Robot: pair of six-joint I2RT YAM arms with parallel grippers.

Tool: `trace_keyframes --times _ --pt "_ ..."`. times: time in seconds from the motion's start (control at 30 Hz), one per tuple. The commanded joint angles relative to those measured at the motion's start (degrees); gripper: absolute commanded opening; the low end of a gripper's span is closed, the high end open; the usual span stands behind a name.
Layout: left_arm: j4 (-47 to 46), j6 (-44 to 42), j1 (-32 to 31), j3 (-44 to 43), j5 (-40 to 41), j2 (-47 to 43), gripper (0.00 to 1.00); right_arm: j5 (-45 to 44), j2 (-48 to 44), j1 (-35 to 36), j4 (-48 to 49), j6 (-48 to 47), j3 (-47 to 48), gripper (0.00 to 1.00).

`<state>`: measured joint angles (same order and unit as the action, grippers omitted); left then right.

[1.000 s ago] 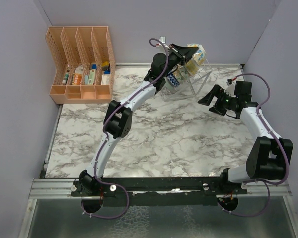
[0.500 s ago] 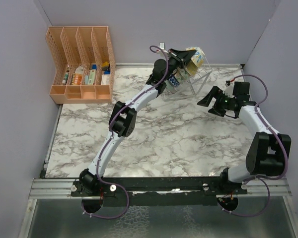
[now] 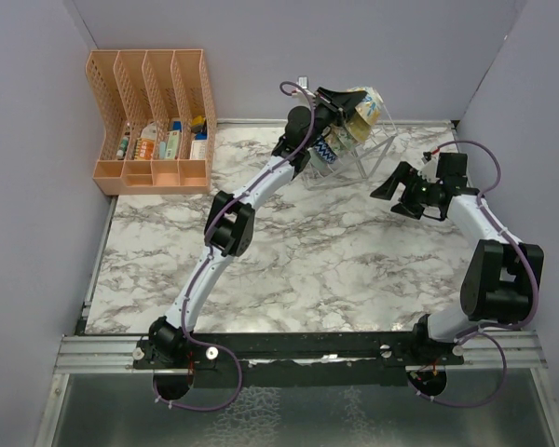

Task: Load the bowls into the dish rack

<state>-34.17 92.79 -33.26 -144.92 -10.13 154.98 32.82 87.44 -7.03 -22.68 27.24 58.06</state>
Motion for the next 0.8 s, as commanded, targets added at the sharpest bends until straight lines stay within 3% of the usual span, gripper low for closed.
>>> trace_keyframes --times 0.0,0.3,0.57,0.77 --pt "4.3 -1.2 1.9 -2.0 -1.1 -0.1 0.23 0.3 0.7 -0.4 0.7 -1.0 2.0 0.91" --pt "7.7 -2.4 2.1 -1.7 -3.0 -0.4 0.36 0.6 0.9 -0.4 1.0 -1.0 1.6 0.91" --pt "13.1 -5.9 2.4 -2.0 -5.8 -2.2 0.38 1.4 1.1 -0.4 1.5 -0.5 1.5 0.91" --pt "15.3 -7.9 2.5 -1.2 -7.5 -3.6 0.46 2.0 0.8 -0.4 1.8 -0.1 1.1 0.91"
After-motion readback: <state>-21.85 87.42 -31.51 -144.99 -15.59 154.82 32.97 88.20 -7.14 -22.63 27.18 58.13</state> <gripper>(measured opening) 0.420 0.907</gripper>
